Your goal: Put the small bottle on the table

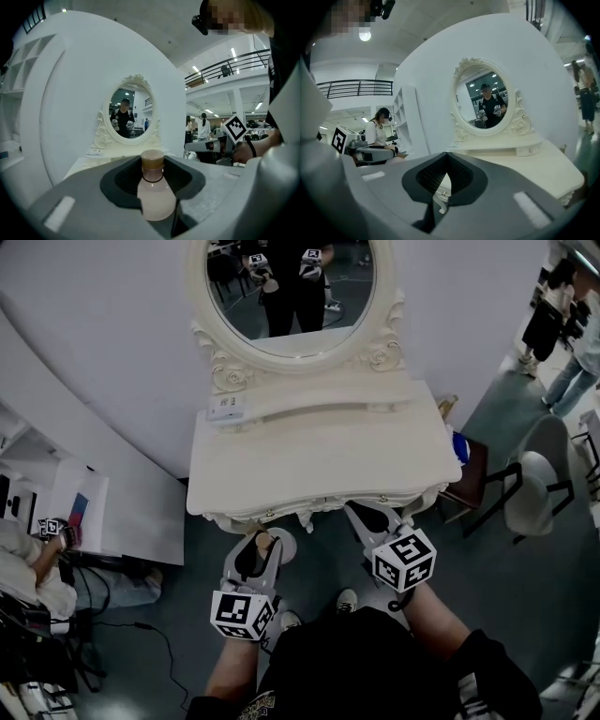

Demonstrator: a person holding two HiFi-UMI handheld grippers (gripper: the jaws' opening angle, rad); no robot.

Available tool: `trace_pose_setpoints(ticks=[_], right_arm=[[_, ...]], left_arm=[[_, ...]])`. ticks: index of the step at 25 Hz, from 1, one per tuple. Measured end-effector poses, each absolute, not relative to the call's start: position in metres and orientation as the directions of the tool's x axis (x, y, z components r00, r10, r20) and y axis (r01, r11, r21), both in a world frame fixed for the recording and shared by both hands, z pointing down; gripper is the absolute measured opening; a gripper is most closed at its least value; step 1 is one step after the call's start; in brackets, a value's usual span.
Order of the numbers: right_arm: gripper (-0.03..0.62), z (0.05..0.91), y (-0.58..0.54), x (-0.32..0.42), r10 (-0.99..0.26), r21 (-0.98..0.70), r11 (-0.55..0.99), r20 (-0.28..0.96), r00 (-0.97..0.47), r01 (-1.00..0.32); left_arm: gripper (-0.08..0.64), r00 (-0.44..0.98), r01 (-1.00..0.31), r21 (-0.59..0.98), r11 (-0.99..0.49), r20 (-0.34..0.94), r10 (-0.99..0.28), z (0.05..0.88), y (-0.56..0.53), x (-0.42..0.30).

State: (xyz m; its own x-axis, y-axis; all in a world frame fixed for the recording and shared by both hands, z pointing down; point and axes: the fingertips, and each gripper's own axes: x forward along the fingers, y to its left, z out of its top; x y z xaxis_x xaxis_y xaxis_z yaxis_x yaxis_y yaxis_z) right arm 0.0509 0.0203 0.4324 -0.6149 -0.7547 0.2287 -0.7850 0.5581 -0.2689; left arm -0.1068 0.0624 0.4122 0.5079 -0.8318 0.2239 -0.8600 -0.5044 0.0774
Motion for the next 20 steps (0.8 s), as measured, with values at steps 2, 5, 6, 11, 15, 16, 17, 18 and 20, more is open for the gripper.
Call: trace_pose_setpoints(ticks=[2,5,6,11,15,16,17,18,20], right_arm=[[0.029,0.432,0.018,0.053,-0.751,-0.272,0.563,0.227,-0.621,-0.78],[0.029,0.434,0.016,0.055,-0.744,-0.28,0.57,0.225,-0.63,-0.773],[0.029,0.434,0.016,0.056,-0.741,-0.281,0.573,0.224,-0.633,-0.77],[0.029,0.436,0.013,0.064,-0.732,-0.287,0.58,0.226,-0.642,-0.762],[0.029,0.436,0.009,0.074,-0.733,-0.293,0.581,0.218,-0.644,-0.759],[0.029,0.437,0.009,0.076,-0.733,-0.297,0.58,0.217,-0.645,-0.759],[0.028,0.439,0.009,0.078,-0.732,-0.301,0.578,0.219,-0.645,-0.758],[0.029,0.441,0.01,0.079,-0.731,-0.304,0.577,0.222,-0.645,-0.758],[0.028,0.443,0.011,0.083,-0.731,-0.308,0.574,0.226,-0.644,-0.759]], left_arm=[[0.14,0.502,-0.863,0.075,-0.499,0.227,-0.834,0.412,0.061,-0.104],[0.14,0.494,-0.868,0.077,-0.491,0.231,-0.838,0.412,0.06,-0.101],[0.14,0.491,-0.87,0.077,-0.487,0.231,-0.84,0.412,0.059,-0.099],[0.14,0.48,-0.876,0.076,-0.476,0.232,-0.846,0.411,0.056,-0.092],[0.14,0.477,-0.878,0.081,-0.472,0.233,-0.847,0.411,0.051,-0.083],[0.14,0.477,-0.878,0.08,-0.472,0.234,-0.847,0.411,0.05,-0.08],[0.14,0.477,-0.878,0.08,-0.472,0.237,-0.846,0.412,0.05,-0.078],[0.14,0.478,-0.877,0.081,-0.473,0.239,-0.845,0.412,0.049,-0.076],[0.14,0.481,-0.876,0.082,-0.476,0.243,-0.843,0.412,0.049,-0.073]])
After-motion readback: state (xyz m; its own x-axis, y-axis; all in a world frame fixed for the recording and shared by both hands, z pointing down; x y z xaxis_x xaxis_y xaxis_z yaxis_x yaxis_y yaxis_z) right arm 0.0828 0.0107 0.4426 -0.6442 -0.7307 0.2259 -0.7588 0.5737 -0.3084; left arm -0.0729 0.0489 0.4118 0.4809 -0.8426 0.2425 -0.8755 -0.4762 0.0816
